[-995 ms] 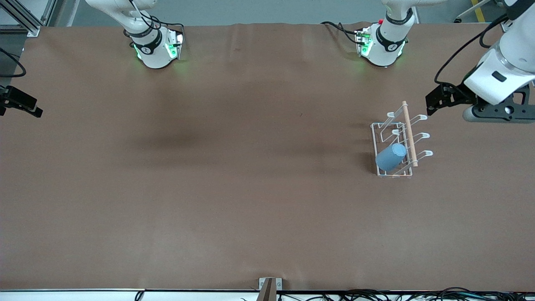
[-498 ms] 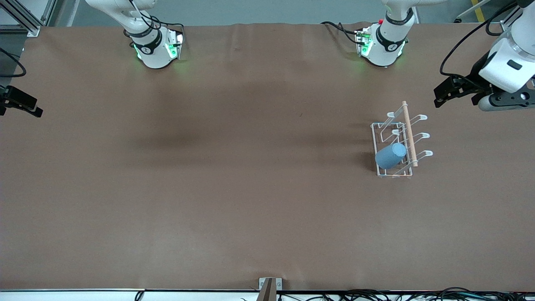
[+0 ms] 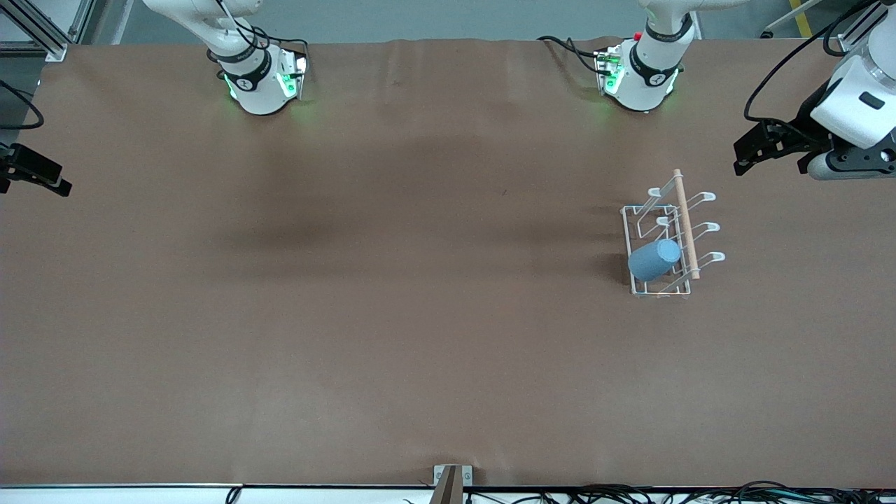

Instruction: Hang cup on cup holder

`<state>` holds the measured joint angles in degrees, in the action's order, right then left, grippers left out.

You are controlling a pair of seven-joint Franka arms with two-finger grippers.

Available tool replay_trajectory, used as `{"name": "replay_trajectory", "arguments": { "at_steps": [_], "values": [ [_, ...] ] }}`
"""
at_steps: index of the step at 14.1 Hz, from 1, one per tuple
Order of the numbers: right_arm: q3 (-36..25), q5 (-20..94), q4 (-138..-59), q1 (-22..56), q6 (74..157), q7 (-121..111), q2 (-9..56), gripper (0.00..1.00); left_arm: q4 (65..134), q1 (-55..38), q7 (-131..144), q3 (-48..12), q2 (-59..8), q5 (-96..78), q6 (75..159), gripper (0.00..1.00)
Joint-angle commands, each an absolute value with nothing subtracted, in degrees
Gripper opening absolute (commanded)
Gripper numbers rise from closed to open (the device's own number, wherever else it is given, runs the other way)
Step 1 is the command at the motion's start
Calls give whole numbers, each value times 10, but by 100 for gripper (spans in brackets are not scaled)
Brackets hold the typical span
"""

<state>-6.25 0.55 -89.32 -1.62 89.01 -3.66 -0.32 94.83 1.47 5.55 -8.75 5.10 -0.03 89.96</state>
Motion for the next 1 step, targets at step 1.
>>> {"name": "replay_trajectory", "arguments": {
  "at_steps": [1],
  "values": [
    [-57, 3, -886, -25, 885, -32, -1, 100, 942, 13, 40, -86, 58, -2, 890, 100]
  ]
}}
